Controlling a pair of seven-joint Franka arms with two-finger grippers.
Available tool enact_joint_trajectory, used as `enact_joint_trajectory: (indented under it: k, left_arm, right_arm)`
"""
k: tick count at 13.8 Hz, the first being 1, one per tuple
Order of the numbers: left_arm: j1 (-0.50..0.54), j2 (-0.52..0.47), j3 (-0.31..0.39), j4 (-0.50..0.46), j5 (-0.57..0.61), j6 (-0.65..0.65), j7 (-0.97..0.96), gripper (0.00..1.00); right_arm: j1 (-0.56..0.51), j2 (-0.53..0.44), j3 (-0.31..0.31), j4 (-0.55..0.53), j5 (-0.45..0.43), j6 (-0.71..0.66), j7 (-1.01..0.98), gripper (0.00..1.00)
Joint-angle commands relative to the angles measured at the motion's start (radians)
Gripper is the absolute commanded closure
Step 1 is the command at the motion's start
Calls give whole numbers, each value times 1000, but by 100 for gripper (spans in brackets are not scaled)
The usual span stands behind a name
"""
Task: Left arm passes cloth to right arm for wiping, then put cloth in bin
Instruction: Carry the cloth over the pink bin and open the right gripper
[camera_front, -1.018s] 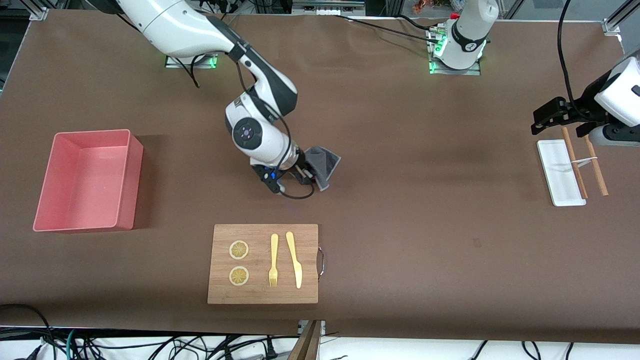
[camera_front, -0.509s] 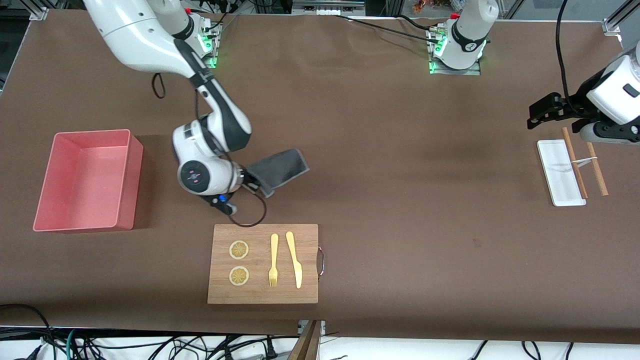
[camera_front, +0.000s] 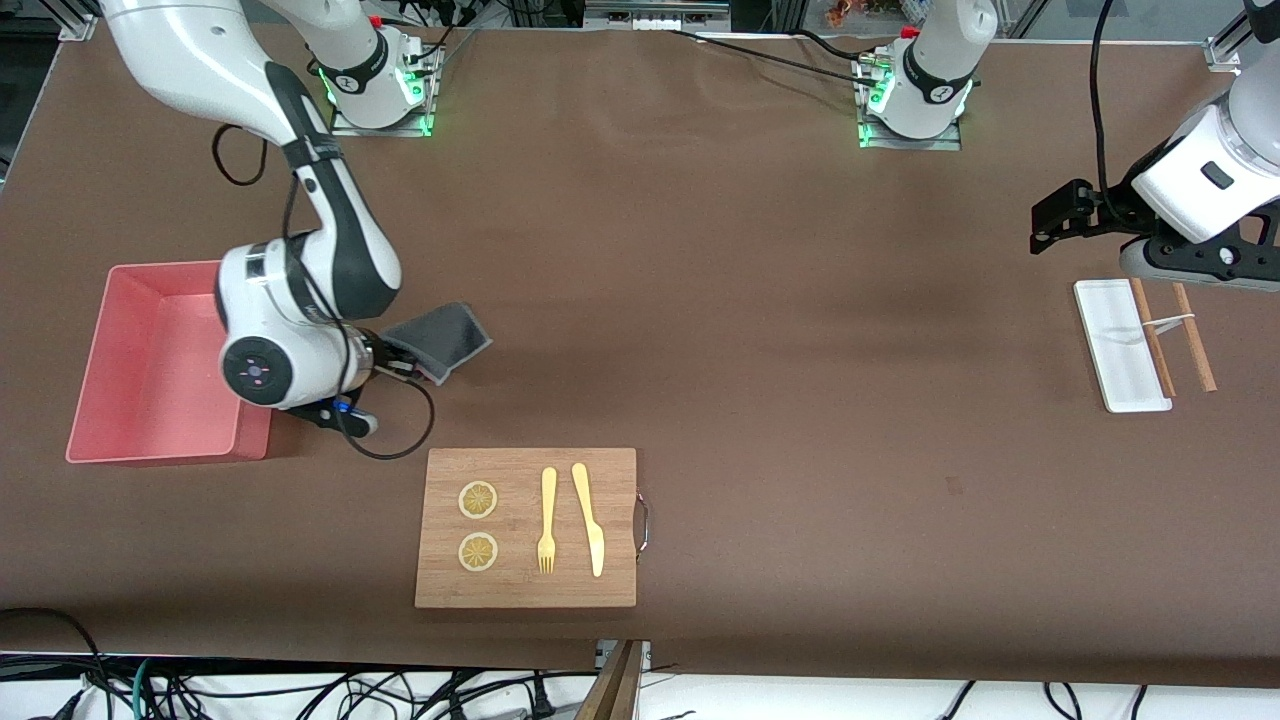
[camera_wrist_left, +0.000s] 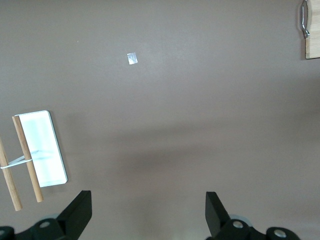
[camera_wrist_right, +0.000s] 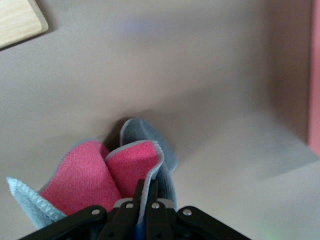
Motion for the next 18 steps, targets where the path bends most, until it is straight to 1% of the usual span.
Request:
enact_joint_trajectory:
  k: [1, 2, 3, 5, 6, 9, 11, 13, 14, 16, 18]
  left_arm:
    - [-1, -7, -12, -9, 23, -5, 20, 0]
    - [-1, -7, -15, -9, 23, -5, 20, 0]
    - [-1, -9, -23, -9, 24, -5, 20, 0]
    - [-1, -7, -27, -9, 24, -7, 18, 0]
    - [-1, -7, -27, -9, 24, -7, 18, 0]
    - [-1, -7, -31, -9, 24, -5, 18, 0]
    - [0, -6, -29, -9, 24, -7, 18, 0]
    - [-1, -6, -29, -9, 24, -5, 18, 0]
    - [-1, -6, -29, -9, 24, -5, 18, 0]
    - [-1, -4, -29, -9, 24, -5, 18, 0]
    - [-1, -4, -31, -7, 26, -5, 18, 0]
  right_arm:
    - [-38, -115, 2, 38, -18, -131, -87, 100]
    - [-58, -133, -2, 78, -18, -200, -137, 100]
    - [-66, -145, -29, 128, -20, -266, -188, 100]
    - [-69, -149, -111, 222, -18, -395, -324, 100]
    - [-69, -149, -155, 248, -24, -426, -405, 100]
    - [-75, -149, -269, 256, -105, -435, -677, 100]
    - [-88, -135, -326, 250, -119, -420, -780, 100]
    - [-98, -121, -356, 220, -133, -372, -857, 100]
    - [-103, -109, -367, 192, -138, -328, -884, 100]
    - [-123, -90, -375, 105, -133, -197, -926, 100]
    - [-141, -84, -378, -10, -129, -23, -931, 100]
